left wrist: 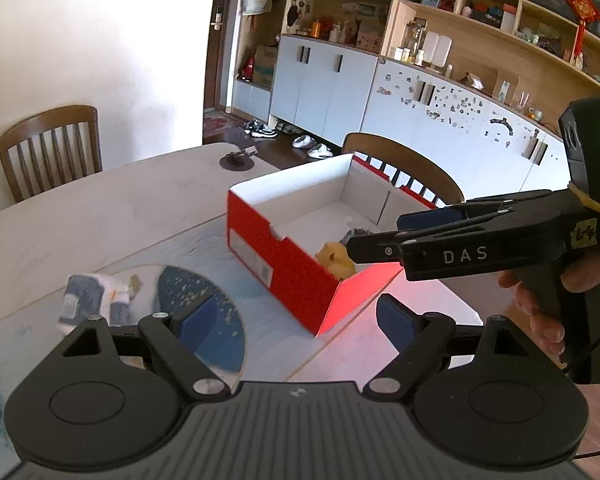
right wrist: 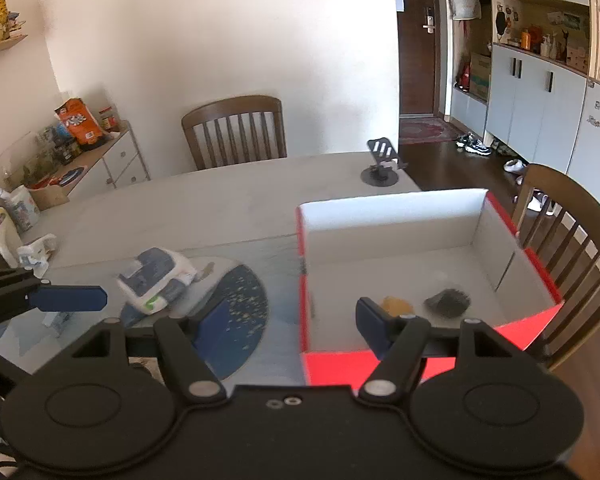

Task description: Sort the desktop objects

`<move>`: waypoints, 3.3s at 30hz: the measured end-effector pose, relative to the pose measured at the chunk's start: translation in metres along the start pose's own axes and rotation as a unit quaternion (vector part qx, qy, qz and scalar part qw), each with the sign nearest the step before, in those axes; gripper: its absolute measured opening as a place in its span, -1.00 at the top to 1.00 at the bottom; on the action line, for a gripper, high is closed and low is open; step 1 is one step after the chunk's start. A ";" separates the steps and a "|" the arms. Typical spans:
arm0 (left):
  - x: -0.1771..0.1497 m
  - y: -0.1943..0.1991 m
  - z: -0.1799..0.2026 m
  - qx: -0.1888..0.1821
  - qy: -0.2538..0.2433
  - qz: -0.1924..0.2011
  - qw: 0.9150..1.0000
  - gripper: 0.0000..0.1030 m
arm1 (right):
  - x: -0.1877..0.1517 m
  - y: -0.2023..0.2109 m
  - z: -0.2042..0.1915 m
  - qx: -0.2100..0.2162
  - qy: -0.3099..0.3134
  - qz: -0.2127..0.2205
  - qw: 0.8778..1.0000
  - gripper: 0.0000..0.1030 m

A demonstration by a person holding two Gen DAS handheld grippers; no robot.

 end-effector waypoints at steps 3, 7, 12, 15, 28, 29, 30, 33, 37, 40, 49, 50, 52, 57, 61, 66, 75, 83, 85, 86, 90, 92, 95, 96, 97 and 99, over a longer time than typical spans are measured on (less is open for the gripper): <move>-0.005 0.012 -0.009 0.001 0.006 -0.001 1.000 -0.69 | -0.004 0.003 -0.014 0.001 0.001 -0.001 1.000 -0.35; -0.014 0.029 -0.019 0.007 0.008 0.002 1.000 -0.69 | -0.012 0.007 -0.032 0.004 0.002 -0.001 1.000 -0.36; -0.027 0.048 -0.032 0.022 0.010 0.005 1.000 -0.69 | -0.019 0.009 -0.048 0.009 0.004 -0.003 1.000 -0.35; -0.034 0.057 -0.041 0.031 0.015 0.009 0.999 -0.69 | -0.024 0.009 -0.057 0.011 0.005 -0.005 1.000 -0.35; -0.068 0.090 -0.078 0.068 0.037 0.008 0.997 -0.69 | -0.038 -0.002 -0.095 0.034 0.017 -0.014 0.999 -0.35; -0.071 0.091 -0.081 0.071 0.038 0.006 0.997 -0.68 | -0.039 -0.003 -0.098 0.035 0.018 -0.015 0.999 -0.35; -0.075 0.092 -0.084 0.072 0.039 0.006 0.997 -0.69 | -0.041 -0.005 -0.101 0.037 0.018 -0.016 0.999 -0.36; -0.086 0.096 -0.090 0.080 0.041 0.000 0.996 -0.69 | -0.046 -0.010 -0.108 0.040 0.025 -0.020 0.999 -0.36; -0.101 0.098 -0.098 0.093 0.049 -0.009 0.994 -0.69 | -0.054 -0.018 -0.117 0.043 0.033 -0.024 0.998 -0.36; -0.113 0.099 -0.106 0.104 0.060 -0.017 0.993 -0.69 | -0.059 -0.024 -0.122 0.045 0.037 -0.027 0.998 -0.36; -0.148 0.095 -0.125 0.129 0.071 -0.044 0.988 -0.69 | -0.072 -0.041 -0.129 0.042 0.044 -0.039 0.997 -0.35; -0.150 0.094 -0.126 0.130 0.071 -0.047 0.988 -0.68 | -0.074 -0.042 -0.130 0.042 0.044 -0.041 0.997 -0.35; -0.155 0.093 -0.129 0.132 0.071 -0.051 0.987 -0.68 | -0.077 -0.046 -0.131 0.041 0.044 -0.045 0.997 -0.35; -0.166 0.088 -0.137 0.140 0.075 -0.061 0.985 -0.68 | -0.083 -0.054 -0.136 0.041 0.049 -0.052 0.997 -0.35; -0.174 0.086 -0.143 0.150 0.077 -0.066 0.984 -0.67 | -0.086 -0.065 -0.140 0.039 0.051 -0.058 0.996 -0.35; -0.178 0.085 -0.149 0.155 0.076 -0.065 0.983 -0.63 | -0.092 -0.079 -0.149 0.040 0.064 -0.062 0.995 -0.35; -0.183 0.085 -0.152 0.149 0.082 -0.071 0.983 -0.57 | -0.108 -0.110 -0.163 0.033 0.081 -0.095 0.992 -0.36; -0.185 0.082 -0.153 0.147 0.083 -0.076 0.983 -0.51 | -0.113 -0.126 -0.169 0.030 0.080 -0.112 0.990 -0.43; -0.186 0.082 -0.153 0.147 0.083 -0.079 0.983 -0.50 | -0.114 -0.129 -0.171 0.031 0.082 -0.115 0.989 -0.43; -0.187 0.081 -0.153 0.147 0.083 -0.080 0.982 -0.50 | -0.115 -0.130 -0.172 0.031 0.084 -0.116 0.989 -0.44; -0.187 0.080 -0.151 0.145 0.082 -0.081 0.983 -0.50 | -0.117 -0.133 -0.171 0.037 0.083 -0.119 0.989 -0.41; -0.187 0.080 -0.151 0.146 0.082 -0.081 0.983 -0.50 | -0.117 -0.133 -0.168 0.038 0.079 -0.120 0.989 -0.40; -0.187 0.078 -0.150 0.146 0.081 -0.081 0.983 -0.50 | -0.116 -0.130 -0.158 0.028 0.080 -0.119 0.989 -0.40; -0.187 0.078 -0.150 0.145 0.080 -0.081 0.983 -0.50 | -0.116 -0.129 -0.154 0.023 0.078 -0.119 0.990 -0.40; -0.187 0.078 -0.150 0.145 0.080 -0.081 0.983 -0.50 | -0.116 -0.128 -0.150 0.020 0.078 -0.119 0.990 -0.40; -0.188 0.077 -0.149 0.145 0.077 -0.082 0.983 -0.45 | -0.114 -0.126 -0.144 0.015 0.074 -0.118 0.990 -0.40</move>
Point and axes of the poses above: each gripper's, at about its wrist camera, not at the fingertips, and y roughly against the way its jaws point, z to its right, x to its top, the point moved 1 cm from there along -y, roughly the way its jaws point, and after that the axes turned 13 degrees about z, right-handed, at the moved point
